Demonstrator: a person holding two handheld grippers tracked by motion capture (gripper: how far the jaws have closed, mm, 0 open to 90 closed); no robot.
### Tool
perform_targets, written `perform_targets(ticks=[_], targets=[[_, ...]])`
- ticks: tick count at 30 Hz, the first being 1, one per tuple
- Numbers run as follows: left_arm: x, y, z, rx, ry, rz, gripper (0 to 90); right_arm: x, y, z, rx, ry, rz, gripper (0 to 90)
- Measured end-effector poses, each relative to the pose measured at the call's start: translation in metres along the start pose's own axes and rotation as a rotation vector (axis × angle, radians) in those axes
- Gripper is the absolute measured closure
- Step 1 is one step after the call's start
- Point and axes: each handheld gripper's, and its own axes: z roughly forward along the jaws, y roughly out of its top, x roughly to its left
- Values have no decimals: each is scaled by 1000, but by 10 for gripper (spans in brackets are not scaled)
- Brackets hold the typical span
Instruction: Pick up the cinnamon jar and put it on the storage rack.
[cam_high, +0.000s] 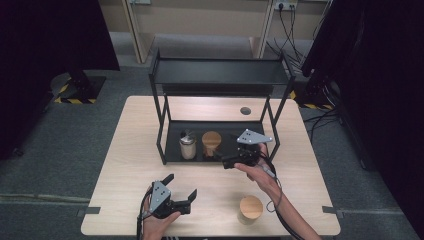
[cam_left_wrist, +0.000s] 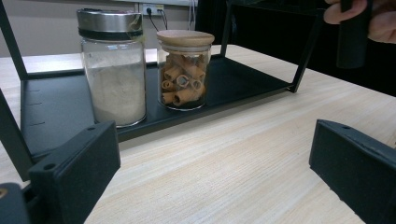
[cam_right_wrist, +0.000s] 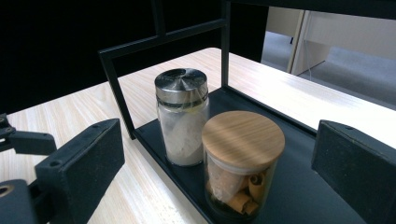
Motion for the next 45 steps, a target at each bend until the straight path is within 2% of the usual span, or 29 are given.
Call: perform_targets(ticks=[13,30,45], targets=[[0,0,0,0,-2,0,10,5,-11,-18,-19,10,2,27],[0,0,1,1,-6,0,10,11,-31,-44,-74,9,26,27],[2,-1,1,-5,-15,-9,10,16,-51,-70,-102,-24,46,27]])
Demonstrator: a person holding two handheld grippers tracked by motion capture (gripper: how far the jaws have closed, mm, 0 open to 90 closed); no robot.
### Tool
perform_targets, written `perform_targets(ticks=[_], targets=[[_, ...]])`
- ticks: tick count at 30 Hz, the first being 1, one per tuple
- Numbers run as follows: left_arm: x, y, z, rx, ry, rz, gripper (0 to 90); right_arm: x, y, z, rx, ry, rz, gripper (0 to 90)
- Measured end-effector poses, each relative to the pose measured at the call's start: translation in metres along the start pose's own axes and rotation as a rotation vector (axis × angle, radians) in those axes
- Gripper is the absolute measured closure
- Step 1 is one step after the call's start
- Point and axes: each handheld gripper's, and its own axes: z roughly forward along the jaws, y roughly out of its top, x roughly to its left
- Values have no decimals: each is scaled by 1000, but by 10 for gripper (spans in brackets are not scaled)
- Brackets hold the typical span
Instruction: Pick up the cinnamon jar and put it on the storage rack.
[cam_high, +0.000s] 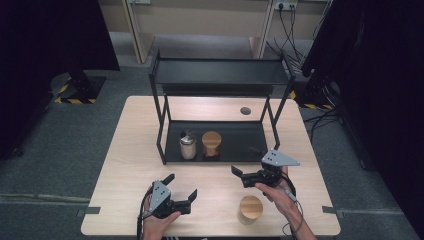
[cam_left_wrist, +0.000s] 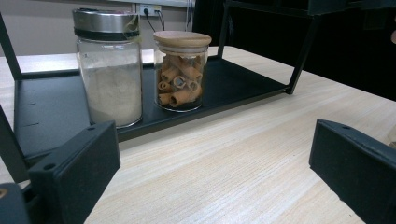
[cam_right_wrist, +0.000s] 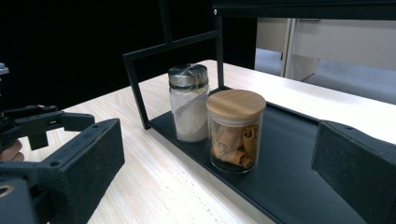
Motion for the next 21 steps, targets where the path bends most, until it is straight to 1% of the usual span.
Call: perform_targets(ticks=[9,17,21], targets=[[0,0,-1,-6,-2,2,10,5,-8,-14,-2,-4,5,27],[1,0,-1,-9,-11,6,10,10,-19,-27,-2,-20,29,27],[1,0,-2,-10,-11,4,10,11,-23,-33,-6,-30,39,27]])
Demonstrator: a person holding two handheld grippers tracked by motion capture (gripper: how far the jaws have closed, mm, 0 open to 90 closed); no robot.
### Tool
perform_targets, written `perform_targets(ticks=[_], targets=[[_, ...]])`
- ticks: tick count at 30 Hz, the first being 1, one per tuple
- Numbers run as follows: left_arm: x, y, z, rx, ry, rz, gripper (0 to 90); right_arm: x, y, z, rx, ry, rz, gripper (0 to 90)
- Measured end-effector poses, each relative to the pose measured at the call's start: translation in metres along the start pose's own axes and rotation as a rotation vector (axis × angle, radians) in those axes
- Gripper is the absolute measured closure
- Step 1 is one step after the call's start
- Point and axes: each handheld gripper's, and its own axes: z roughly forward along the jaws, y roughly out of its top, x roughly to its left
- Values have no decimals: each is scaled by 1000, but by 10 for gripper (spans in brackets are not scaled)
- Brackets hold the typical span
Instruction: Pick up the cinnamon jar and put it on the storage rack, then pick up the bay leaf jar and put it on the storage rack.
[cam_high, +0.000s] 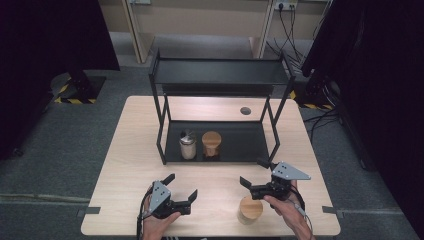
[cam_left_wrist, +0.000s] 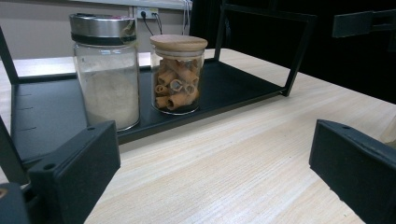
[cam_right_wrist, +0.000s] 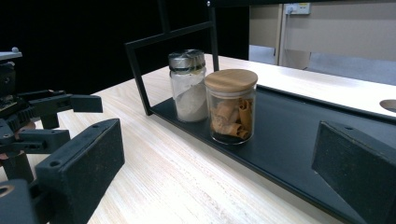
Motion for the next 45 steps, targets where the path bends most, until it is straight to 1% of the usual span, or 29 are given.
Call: perform_targets(ticks=[9,17,24,35,45], targets=[[0,0,1,3,-9,5,10,3,-11,-18,-9,-19,20,27],[0,0,2,8,-16,3,10,5,-16,-30,-24,-34,35,27],[1,0,1,3,-12,1,10,6,-20,-34,-24,-34,43,27],[0,0,0,-4,-11,6,10,9,-22,-40,-30,-31,37,27],[0,0,0,-4,-10,9,10,12,-26,-41,-22,-16,43,27]])
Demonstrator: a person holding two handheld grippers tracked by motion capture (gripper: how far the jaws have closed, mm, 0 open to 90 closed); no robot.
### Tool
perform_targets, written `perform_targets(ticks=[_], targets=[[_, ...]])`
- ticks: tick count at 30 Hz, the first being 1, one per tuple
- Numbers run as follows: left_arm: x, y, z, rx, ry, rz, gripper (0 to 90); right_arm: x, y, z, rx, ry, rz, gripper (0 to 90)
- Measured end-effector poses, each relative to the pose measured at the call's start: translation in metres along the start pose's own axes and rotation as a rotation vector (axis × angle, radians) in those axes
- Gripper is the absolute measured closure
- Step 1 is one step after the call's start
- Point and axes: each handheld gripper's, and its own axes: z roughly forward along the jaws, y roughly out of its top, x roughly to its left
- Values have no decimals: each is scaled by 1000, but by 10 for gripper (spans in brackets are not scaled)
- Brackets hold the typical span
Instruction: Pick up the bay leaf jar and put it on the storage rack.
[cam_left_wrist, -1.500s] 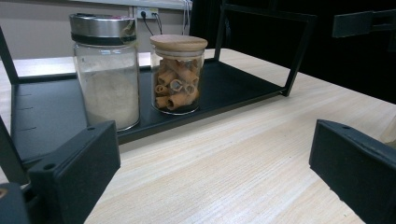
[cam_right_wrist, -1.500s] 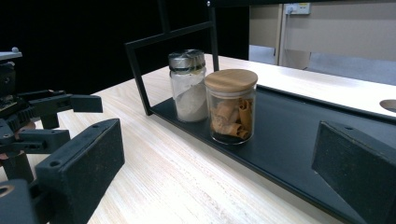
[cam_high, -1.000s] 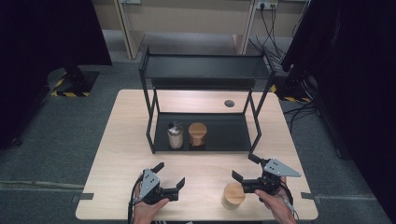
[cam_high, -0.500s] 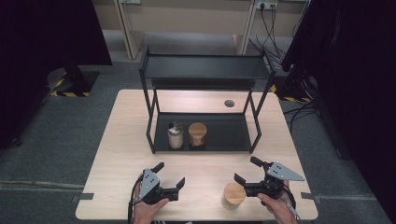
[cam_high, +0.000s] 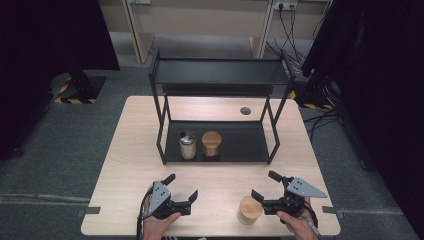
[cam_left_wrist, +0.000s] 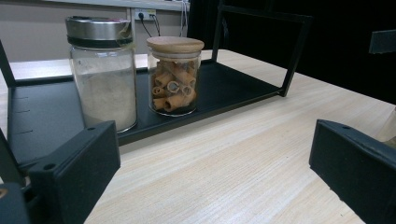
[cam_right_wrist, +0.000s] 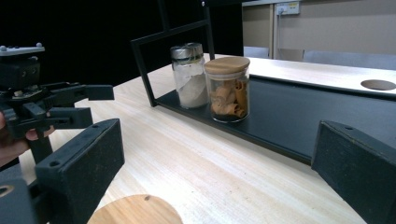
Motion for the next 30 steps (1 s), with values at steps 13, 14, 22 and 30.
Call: perform_targets(ticks=[13,14,22,30], targets=[[0,0,0,2,0,3,10,7,-6,-7,12,7,-11,26],[0,0,0,2,0,2,10,8,-7,-8,12,10,-11,26],[0,0,0,3,0,2,10,14,-11,-9,29,28,-25,26],[0,0,0,2,1,3,10,20,-16,-10,44,39,-38,26]])
